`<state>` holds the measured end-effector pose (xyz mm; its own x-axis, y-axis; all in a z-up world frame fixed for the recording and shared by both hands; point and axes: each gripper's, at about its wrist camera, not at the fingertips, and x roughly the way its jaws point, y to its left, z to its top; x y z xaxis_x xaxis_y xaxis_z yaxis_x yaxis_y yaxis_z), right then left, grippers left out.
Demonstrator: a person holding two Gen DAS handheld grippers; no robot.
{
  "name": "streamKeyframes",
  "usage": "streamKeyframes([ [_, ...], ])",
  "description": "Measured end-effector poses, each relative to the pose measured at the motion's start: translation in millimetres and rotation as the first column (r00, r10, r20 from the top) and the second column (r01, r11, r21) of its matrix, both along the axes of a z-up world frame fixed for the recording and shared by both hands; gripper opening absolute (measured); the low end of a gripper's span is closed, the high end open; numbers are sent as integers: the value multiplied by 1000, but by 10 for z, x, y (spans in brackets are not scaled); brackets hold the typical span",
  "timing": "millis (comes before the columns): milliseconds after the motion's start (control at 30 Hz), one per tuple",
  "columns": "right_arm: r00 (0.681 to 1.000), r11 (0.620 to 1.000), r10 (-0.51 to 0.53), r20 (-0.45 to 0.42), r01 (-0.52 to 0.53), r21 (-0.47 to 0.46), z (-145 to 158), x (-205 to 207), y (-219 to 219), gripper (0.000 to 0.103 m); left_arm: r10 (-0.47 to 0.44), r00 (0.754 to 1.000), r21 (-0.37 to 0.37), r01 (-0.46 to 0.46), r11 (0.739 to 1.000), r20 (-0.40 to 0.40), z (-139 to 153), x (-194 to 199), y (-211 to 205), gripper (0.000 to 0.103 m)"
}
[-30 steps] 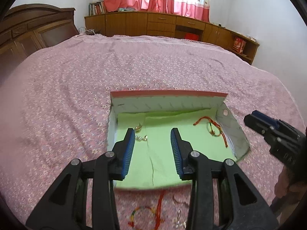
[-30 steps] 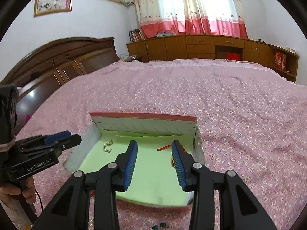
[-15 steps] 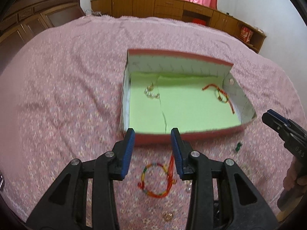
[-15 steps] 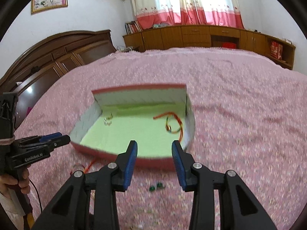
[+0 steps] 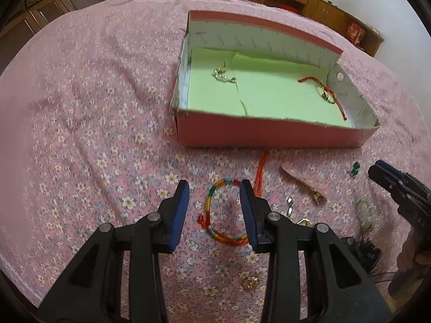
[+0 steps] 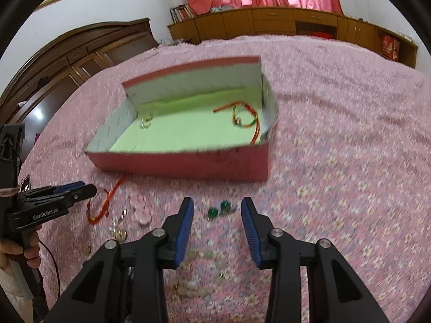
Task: Organize jewelry
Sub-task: 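Grasp the rainbow bracelet with red tassel with the left tool while the right grasps a green-bead earring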
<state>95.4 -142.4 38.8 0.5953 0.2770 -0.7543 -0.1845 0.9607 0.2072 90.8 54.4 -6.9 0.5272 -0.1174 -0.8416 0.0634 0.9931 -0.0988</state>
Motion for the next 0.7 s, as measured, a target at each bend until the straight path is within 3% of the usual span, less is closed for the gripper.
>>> streamKeyframes([
  [233,999,999,30,-41,-28,33,-133,-33,96,29,-9,1000,-19,9,1000,-15,-115,-18,4,30],
  [500,997,997,-5,-78,11,73,-263,77,97,25,-31,1000,-11,31,999,-6,-234,-44,-59,20],
  [700,996,997,-26,-82,32,71,-294,174,112,23,-34,999,-19,33,999,-11,-296,11,-75,18],
])
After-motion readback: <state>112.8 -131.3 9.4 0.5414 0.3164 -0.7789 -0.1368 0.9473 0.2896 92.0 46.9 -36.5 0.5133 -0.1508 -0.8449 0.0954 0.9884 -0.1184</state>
